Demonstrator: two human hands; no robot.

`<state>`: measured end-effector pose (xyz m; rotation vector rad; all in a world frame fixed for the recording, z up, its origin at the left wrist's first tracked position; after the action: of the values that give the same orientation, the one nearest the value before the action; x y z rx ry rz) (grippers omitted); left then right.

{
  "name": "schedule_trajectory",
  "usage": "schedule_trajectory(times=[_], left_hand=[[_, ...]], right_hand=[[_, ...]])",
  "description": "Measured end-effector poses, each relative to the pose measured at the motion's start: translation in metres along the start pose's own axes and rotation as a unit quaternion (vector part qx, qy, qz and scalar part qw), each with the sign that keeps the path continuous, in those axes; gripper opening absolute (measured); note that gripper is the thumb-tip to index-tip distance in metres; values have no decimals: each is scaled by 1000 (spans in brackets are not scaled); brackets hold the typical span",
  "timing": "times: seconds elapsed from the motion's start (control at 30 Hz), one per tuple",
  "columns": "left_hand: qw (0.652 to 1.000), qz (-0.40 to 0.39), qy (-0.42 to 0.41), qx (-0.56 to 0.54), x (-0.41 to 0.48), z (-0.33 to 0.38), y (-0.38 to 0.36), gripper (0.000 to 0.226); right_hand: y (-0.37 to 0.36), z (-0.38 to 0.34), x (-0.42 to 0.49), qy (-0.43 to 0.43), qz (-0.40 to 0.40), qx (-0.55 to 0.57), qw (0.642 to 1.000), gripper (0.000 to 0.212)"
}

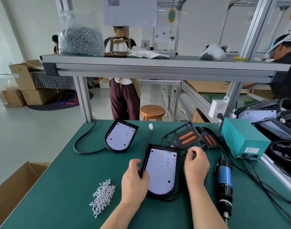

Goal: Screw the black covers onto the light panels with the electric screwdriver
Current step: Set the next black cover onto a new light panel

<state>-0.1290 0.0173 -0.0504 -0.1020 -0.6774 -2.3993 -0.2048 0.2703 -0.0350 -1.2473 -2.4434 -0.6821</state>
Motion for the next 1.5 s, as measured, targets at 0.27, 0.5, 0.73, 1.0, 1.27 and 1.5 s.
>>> schedule_trajectory(times=[0.27, 0.5, 0.73, 1.0, 1.27, 1.5], left_hand=[[998, -22, -55, 30, -4, 10, -2, 59], [998, -30, -14, -44, -2, 4, -6, 33], [996, -24, -55, -63, 0, 3, -6, 35], [997, -18, -50, -57, 1, -3, -10, 23], [997, -20, -50, -55, 0, -2, -12, 16], [998, -11, -39, -57, 3, -6, -13, 18]], right_hand=[[43, -21, 11, 10, 173, 144, 974, 13], [59, -29, 19, 13, 193, 193, 962, 23], [17, -47, 0, 10, -57, 138, 989, 53], [-11, -52, -19, 130, -239, -61, 960, 42], [-5, -46, -7, 86, -312, -29, 946, 59], [1, -46, -9, 70, -355, -16, 932, 57]])
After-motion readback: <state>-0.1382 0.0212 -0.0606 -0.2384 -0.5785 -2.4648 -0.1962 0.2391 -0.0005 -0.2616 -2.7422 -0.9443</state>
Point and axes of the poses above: each hand's wrist, its own x-axis towards the middle knuckle, its own y-axis out of the back of the hand, z = x × y, the point moved 8 cm from there along x, towards the middle knuckle, and after that the axes turned 13 degrees about z, right-handed, at the moved point
